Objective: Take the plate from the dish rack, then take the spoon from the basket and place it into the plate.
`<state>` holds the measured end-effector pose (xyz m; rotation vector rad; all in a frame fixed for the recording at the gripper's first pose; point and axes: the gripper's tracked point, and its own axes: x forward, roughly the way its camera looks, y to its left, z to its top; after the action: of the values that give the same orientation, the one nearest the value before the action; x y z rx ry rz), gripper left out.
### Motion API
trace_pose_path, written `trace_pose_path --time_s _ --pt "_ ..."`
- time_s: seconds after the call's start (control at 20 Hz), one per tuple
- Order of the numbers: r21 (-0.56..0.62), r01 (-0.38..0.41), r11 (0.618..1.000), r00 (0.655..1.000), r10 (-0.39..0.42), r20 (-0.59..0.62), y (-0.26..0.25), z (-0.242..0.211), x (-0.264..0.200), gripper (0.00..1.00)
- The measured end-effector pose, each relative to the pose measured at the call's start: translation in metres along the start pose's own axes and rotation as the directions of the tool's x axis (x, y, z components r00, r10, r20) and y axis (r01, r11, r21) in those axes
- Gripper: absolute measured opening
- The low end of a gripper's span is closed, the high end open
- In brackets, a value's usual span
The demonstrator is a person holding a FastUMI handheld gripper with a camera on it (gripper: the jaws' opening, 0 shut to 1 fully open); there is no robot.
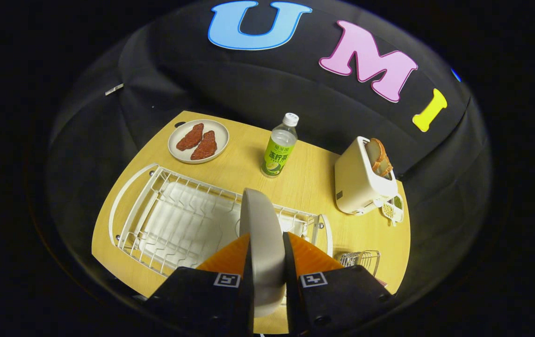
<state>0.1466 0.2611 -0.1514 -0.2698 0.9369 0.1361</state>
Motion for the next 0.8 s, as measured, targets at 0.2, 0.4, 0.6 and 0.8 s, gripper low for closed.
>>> trace_pose_path --time_s 0.2,0.4,0.6,0.8 --pt "0.023 0.011 1.000 1.000 -0.011 0.001 -0.021 -0.008 0.001 0.29" --pt "0.043 -0.001 0.999 1.000 -0.001 0.029 -0.031 -0.014 -0.001 0.26" --pt "0.125 -0.068 0.990 0.998 0.068 0.006 -0.036 -0.021 -0.001 0.24" --pt "0.152 -0.106 0.983 0.994 0.105 0.012 -0.046 -0.028 -0.004 0.24"
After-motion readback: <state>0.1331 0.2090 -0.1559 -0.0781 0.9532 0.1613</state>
